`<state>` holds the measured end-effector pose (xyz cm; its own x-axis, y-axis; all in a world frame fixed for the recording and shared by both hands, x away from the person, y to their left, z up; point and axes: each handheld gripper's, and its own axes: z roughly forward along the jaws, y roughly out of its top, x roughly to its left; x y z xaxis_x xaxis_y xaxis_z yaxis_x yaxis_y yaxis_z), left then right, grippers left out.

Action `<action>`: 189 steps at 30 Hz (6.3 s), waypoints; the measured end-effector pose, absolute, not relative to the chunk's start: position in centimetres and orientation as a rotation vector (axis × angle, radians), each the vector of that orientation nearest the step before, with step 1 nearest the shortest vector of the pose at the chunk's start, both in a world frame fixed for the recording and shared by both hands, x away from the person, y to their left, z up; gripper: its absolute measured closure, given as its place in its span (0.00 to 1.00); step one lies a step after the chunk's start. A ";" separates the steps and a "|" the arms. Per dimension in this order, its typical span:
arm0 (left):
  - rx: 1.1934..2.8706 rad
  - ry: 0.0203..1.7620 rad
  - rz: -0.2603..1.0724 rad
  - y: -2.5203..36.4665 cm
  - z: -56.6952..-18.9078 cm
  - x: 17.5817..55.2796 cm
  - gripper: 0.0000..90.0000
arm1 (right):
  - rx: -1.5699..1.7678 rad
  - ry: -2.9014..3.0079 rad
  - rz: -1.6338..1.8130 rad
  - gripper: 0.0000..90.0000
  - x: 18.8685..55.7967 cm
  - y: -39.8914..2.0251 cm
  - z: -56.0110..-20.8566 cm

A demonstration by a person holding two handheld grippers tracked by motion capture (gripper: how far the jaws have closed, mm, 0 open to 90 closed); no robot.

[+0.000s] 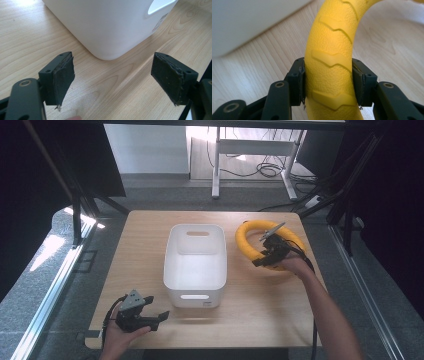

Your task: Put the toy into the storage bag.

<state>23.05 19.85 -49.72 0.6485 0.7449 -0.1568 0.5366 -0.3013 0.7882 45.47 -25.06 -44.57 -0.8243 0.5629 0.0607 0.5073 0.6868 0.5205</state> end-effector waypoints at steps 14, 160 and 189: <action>1.989 0.998 0.298 19.7 -49.7 23.1 0.21 | 0.935 2.729 1.022 0.58 45.3 -26.5 -42.3; 2.005 0.999 0.293 19.3 -49.9 23.1 0.21 | 0.519 2.387 1.960 0.58 36.4 -22.1 -30.8; 2.006 0.991 0.288 19.0 -49.9 23.1 0.21 | 0.355 2.411 2.028 0.58 34.2 -18.9 -29.5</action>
